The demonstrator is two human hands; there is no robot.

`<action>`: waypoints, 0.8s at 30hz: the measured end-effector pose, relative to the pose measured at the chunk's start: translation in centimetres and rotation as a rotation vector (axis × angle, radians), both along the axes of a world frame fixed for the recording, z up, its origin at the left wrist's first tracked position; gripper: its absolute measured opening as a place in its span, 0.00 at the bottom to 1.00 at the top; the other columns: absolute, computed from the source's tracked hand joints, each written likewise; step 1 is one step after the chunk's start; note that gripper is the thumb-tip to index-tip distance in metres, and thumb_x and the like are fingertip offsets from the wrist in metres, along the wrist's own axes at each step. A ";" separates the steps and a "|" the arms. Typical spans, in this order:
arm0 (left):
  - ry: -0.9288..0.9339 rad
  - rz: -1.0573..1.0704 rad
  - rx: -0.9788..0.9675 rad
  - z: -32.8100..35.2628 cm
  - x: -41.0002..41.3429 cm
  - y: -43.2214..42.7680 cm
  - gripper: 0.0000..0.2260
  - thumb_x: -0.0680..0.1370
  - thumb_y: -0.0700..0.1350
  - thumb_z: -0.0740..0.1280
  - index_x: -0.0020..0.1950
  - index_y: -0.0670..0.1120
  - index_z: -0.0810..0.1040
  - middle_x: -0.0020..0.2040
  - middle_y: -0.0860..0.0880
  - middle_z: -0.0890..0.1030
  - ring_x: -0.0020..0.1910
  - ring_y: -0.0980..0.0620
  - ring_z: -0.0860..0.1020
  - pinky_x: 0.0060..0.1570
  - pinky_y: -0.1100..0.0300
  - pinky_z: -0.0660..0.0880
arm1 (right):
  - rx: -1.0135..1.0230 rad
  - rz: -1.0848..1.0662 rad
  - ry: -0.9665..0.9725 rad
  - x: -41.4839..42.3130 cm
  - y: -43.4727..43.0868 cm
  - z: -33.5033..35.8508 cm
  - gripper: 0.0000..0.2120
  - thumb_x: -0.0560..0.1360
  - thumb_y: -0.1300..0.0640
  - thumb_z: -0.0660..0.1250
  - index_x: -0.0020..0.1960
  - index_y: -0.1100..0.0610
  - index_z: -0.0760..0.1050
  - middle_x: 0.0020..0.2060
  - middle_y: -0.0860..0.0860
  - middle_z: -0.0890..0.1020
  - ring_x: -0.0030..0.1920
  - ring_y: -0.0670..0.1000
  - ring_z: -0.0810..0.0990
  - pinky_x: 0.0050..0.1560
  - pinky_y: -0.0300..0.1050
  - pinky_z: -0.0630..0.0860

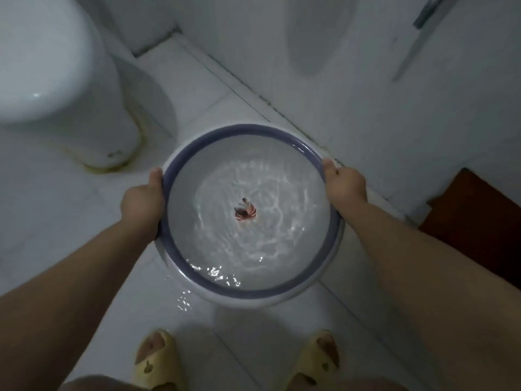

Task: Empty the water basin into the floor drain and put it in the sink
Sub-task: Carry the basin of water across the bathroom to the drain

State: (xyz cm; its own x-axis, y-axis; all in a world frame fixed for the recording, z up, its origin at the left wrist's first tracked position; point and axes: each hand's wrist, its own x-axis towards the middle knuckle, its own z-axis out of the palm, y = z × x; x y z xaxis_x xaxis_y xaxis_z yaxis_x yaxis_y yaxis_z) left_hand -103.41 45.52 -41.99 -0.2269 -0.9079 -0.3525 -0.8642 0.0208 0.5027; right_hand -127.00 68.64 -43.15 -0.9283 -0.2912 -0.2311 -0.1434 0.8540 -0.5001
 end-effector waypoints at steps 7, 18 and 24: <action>0.069 0.077 0.002 -11.6 -3.3 -0.9 0.26 0.78 0.59 0.49 0.43 0.37 0.73 0.46 0.34 0.77 0.46 0.37 0.75 0.45 0.50 0.69 | -0.022 -0.007 0.038 -2.5 -0.9 -11.3 0.27 0.78 0.40 0.49 0.34 0.59 0.70 0.26 0.49 0.68 0.27 0.48 0.66 0.28 0.41 0.61; 0.055 0.080 -0.009 -24.1 -6.7 -2.3 0.28 0.78 0.59 0.49 0.35 0.37 0.72 0.29 0.43 0.69 0.30 0.47 0.66 0.40 0.54 0.63 | 0.040 0.048 0.081 -6.0 -2.4 -23.7 0.30 0.78 0.40 0.46 0.37 0.62 0.73 0.33 0.56 0.74 0.34 0.55 0.72 0.36 0.43 0.66; 0.098 0.126 0.020 -28.4 -7.3 -1.5 0.28 0.77 0.59 0.51 0.26 0.40 0.70 0.28 0.42 0.71 0.28 0.47 0.68 0.37 0.55 0.64 | 0.022 0.058 0.029 -6.8 -1.4 -28.0 0.31 0.79 0.41 0.47 0.28 0.61 0.68 0.25 0.52 0.69 0.30 0.53 0.68 0.32 0.45 0.60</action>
